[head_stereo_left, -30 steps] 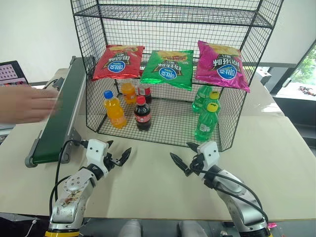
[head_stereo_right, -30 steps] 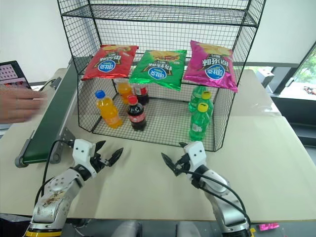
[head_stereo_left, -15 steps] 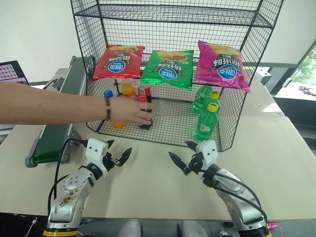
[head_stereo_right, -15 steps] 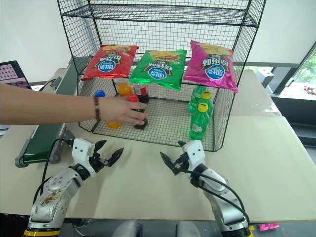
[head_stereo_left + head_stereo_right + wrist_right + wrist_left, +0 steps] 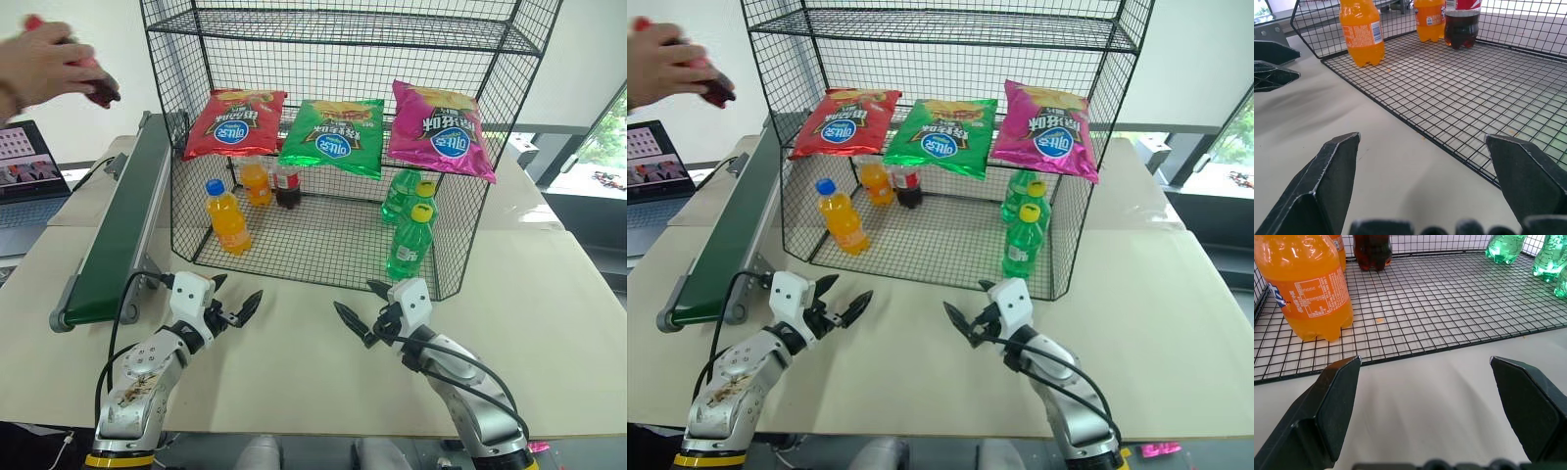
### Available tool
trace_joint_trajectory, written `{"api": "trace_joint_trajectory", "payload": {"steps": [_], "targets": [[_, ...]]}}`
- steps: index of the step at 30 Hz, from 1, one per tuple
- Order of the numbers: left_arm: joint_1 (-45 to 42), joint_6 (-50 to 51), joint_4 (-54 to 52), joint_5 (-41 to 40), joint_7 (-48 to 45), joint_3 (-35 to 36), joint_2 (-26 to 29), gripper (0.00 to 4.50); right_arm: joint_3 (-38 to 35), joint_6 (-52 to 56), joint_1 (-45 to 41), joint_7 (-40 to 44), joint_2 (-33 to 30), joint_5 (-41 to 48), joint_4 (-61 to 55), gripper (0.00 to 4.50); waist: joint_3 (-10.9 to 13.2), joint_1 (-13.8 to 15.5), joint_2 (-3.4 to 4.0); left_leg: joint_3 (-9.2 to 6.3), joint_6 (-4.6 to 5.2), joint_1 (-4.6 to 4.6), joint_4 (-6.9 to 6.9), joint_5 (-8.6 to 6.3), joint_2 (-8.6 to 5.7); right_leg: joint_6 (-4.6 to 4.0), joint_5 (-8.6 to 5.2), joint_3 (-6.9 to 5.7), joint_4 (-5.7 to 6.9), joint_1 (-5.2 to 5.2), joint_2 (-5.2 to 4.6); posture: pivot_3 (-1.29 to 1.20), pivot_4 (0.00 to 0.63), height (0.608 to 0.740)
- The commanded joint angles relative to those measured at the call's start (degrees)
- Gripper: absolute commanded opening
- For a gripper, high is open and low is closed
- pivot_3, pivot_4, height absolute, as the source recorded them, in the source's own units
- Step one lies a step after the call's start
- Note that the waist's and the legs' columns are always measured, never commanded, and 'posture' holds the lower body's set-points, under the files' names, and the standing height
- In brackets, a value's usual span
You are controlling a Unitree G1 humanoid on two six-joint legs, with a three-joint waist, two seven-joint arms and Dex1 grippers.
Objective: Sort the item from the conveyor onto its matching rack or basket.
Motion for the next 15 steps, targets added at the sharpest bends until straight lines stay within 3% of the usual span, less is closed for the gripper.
{"api": "trace_joint_trajectory", "payload": {"steps": [1, 15], "targets": [[-0.1, -0.2, -2.4, -0.3, 0.5, 0.9, 0.2, 4.5, 0.1, -1.0, -0.8, 0.2, 0.5, 0.0, -1.2, 4.49, 0.0, 0.0, 0.0, 0.0, 0.0, 0.0, 0.0, 0.0, 0.0, 0.01, -0.01, 0.0, 0.0, 0.0, 0.0, 0.0, 0.15, 0.738], [0.7, 0.3, -3.0, -1.1, 0.5, 2.1, 0.7, 4.5, -0.2, -1.2, -0.6, 0.4, 0.6, -0.2, -0.8, 4.49, 0.0, 0.0, 0.0, 0.0, 0.0, 0.0, 0.0, 0.0, 0.0, 0.0, 0.0, 0.0, 0.0, 0.0, 0.0, 0.0, 0.15, 0.738]]}}
